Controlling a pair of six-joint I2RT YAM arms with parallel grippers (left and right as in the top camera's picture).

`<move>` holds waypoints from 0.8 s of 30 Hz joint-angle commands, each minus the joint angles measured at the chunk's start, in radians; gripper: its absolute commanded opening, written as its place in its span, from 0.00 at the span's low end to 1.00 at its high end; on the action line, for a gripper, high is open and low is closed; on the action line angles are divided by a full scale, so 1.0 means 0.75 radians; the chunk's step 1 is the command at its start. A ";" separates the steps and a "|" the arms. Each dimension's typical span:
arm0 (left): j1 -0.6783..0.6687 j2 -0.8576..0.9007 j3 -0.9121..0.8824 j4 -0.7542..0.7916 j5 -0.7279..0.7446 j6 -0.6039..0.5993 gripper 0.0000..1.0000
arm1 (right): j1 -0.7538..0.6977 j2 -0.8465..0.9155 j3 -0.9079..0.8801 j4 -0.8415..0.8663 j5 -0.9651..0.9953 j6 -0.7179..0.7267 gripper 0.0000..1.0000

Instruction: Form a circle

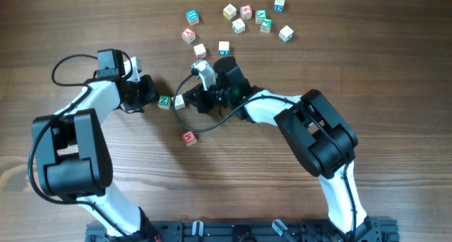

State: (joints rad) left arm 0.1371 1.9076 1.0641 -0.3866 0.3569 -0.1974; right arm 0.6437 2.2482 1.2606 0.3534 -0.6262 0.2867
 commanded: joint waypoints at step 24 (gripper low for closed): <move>-0.001 0.031 -0.025 0.212 0.041 -0.108 0.08 | -0.066 0.025 -0.004 -0.105 0.262 0.076 0.04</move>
State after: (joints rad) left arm 0.1375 1.9079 1.0561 -0.2687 0.3218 -0.2687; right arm 0.5938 2.2482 1.2606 0.2852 -0.4583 0.3363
